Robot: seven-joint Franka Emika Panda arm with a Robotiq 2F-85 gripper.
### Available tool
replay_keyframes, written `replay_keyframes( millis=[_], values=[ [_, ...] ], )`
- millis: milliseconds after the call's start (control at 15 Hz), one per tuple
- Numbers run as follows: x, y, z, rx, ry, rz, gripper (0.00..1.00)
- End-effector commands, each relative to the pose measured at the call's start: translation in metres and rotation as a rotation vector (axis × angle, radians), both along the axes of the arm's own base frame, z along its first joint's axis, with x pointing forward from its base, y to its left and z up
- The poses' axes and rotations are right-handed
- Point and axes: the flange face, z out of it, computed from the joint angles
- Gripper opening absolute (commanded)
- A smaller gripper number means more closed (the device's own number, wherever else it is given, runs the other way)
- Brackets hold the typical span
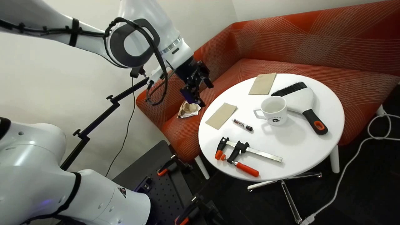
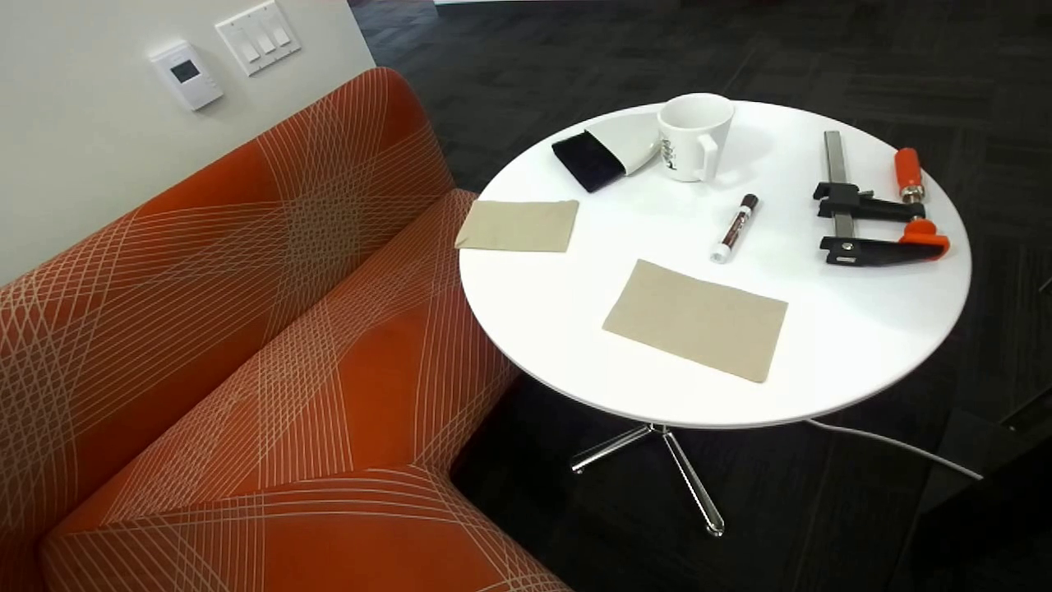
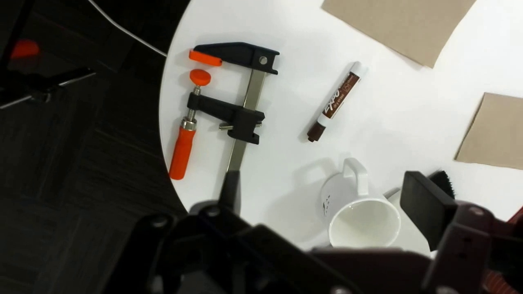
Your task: Place the black marker in the white mug
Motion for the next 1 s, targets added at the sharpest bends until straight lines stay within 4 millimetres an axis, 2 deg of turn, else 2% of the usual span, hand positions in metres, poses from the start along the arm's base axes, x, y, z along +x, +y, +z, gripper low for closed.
replay_keyframes(
  millis=[0, 200, 400, 600, 933],
  values=[
    [0.001, 0.000, 0.000, 0.001, 0.001, 0.000, 1.00],
    [0.006, -0.002, 0.002, 0.003, 0.003, -0.027, 1.00],
    [0.017, -0.001, -0.007, 0.032, 0.008, -0.089, 1.00],
    [0.030, 0.000, -0.026, 0.046, 0.032, -0.151, 1.00],
    [0.048, -0.002, -0.070, 0.055, 0.081, -0.203, 1.00]
  ],
)
